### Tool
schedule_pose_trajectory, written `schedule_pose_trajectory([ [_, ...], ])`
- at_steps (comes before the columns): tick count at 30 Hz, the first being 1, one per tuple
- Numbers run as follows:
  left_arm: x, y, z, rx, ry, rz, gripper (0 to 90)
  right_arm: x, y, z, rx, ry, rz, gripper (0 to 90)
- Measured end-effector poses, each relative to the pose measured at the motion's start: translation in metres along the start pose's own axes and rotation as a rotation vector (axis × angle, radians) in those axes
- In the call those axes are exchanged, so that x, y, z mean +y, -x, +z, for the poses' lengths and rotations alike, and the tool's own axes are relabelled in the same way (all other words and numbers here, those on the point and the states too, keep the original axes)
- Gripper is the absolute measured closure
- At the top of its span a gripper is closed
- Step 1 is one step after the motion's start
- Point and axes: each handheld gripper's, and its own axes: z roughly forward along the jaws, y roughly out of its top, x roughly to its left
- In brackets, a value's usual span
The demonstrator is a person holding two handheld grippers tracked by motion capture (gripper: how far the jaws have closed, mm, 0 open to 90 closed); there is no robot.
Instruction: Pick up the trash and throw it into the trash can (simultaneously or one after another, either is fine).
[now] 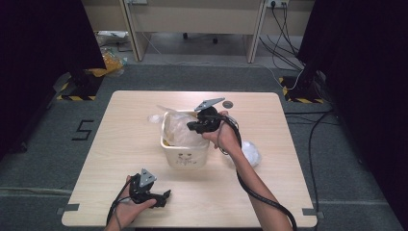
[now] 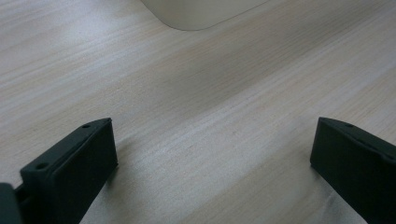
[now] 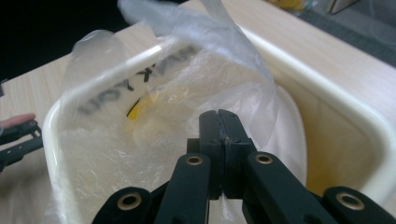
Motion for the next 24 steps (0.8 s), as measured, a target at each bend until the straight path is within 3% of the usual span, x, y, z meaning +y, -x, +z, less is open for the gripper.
schedule_pose_trajectory([
  [7, 0.000, 0.000, 0.000, 0.000, 0.000, -0.001, 0.0, 0.000, 0.000, 0.008, 0.012, -0.059, -0.009, 89.4],
  [10, 0.000, 0.000, 0.000, 0.000, 0.000, -0.001, 0.0, 0.002, -0.002, 0.009, 0.009, -0.070, -0.013, 84.8],
  [19, 0.000, 0.000, 0.000, 0.000, 0.005, -0.001, 0.0, -0.002, 0.004, -0.001, -0.002, -0.008, 0.021, 71.1],
  [24, 0.000, 0.000, 0.000, -0.001, 0.000, -0.001, 0.0, 0.000, 0.004, -0.020, -0.004, 0.042, 0.017, 70.3],
])
